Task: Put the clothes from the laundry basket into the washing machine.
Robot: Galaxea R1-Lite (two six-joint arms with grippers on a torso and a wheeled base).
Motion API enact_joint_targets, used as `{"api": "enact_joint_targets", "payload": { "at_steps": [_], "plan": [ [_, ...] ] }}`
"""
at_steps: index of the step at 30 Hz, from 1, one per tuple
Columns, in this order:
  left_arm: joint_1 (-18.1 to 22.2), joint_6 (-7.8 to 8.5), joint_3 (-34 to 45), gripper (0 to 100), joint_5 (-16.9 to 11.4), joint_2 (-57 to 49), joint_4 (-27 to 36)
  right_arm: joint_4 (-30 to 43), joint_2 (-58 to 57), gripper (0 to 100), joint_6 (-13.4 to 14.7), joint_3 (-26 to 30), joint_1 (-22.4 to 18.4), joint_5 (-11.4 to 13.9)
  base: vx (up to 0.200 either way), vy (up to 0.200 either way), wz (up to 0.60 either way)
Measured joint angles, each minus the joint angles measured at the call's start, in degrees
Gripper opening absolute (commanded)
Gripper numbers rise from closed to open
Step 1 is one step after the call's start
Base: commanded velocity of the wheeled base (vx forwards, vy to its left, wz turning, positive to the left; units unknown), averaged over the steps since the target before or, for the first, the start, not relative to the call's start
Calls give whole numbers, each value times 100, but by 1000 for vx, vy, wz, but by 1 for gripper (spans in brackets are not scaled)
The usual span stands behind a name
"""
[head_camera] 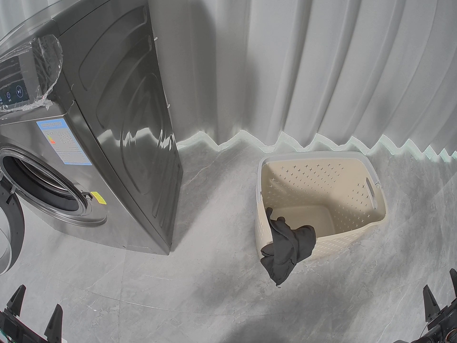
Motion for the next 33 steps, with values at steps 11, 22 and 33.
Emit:
{"api": "enact_joint_targets", "payload": {
  "at_steps": [11,22,33],
  "plan": [
    [0,0,0,100,30,2,0,-717,135,100,-65,-533,-52,57,0,0,0],
    [22,-28,0,100,50,5,0,-794,2093,100,315,-1133,236,483,0,0,0],
    [38,-82,0,100,88,5,0,-2304,5018,100,555,-863,790,696,0,0,0]
  ]
}}
